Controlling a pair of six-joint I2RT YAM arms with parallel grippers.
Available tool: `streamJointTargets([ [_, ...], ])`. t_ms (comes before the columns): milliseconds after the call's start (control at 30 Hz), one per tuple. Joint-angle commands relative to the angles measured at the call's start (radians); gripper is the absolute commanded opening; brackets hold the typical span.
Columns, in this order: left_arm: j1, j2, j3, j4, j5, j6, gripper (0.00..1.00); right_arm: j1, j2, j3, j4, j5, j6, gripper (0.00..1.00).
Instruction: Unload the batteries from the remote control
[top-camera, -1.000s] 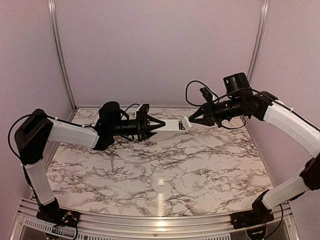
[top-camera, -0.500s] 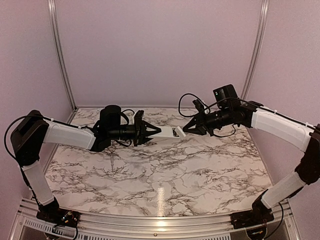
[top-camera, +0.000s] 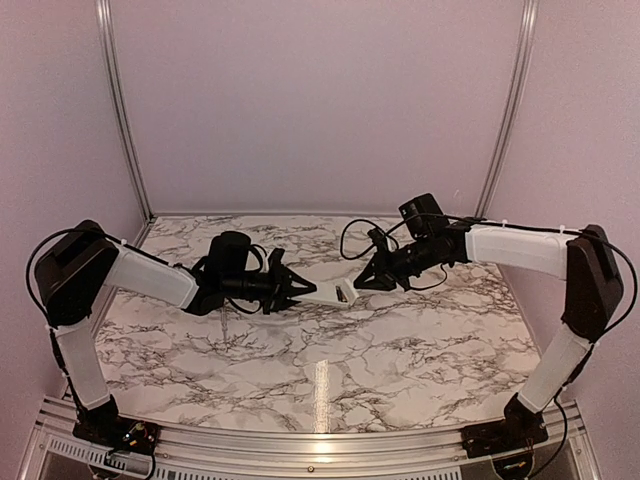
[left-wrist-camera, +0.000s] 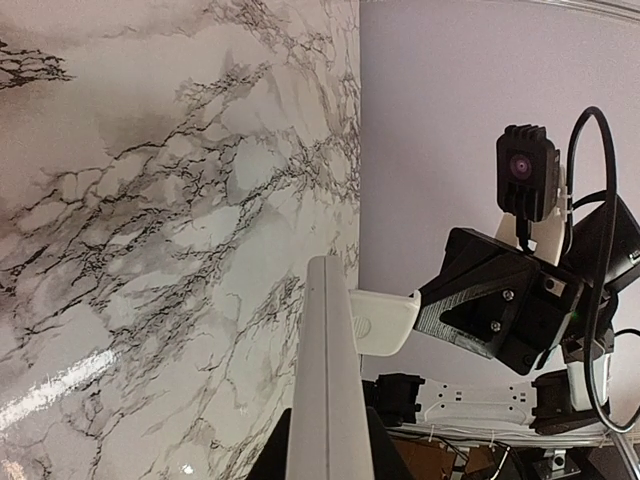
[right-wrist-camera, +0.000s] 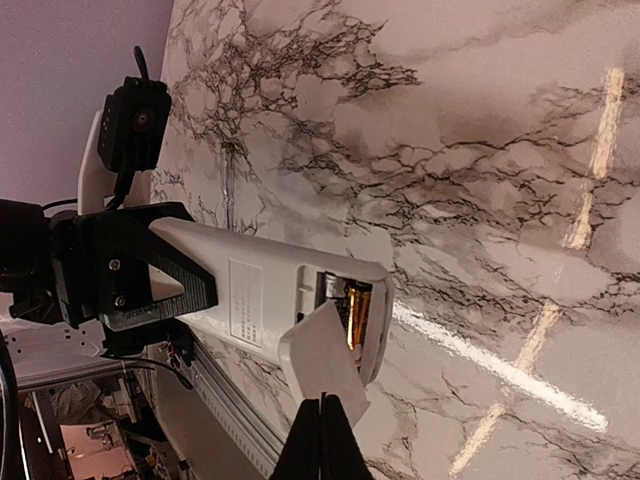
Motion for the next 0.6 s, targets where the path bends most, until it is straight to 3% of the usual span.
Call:
streamJointTargets([
  [0, 0.010, 0.011, 0.001, 0.046, 0.008, 0.028, 0.00, -0.003, 0.040, 0.006, -0.003, 0.024, -0.043, 0.00],
  [567, 0.024, -0.026, -0.007, -0.147, -0.037, 0.146, 0.00, -0.004, 0.089, -0.011, -0.015, 0.049, -0.084, 0.02],
])
